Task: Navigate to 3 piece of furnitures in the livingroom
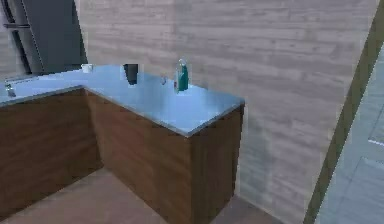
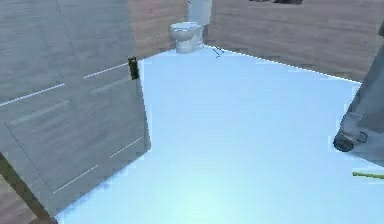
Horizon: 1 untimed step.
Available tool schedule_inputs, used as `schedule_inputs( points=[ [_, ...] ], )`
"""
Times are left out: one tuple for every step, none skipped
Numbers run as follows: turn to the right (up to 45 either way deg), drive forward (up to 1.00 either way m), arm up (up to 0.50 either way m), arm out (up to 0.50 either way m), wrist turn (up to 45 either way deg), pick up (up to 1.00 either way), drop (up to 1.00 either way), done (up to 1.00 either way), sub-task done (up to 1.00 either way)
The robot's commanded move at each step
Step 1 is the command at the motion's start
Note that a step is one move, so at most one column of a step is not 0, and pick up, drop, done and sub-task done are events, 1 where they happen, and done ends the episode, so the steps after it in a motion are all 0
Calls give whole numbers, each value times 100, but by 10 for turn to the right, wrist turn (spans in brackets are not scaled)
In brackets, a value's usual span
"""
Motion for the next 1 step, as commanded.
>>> schedule_inputs(
  points=[
    [-450,0,0,0,0,0,0,0,0]
  ],
)
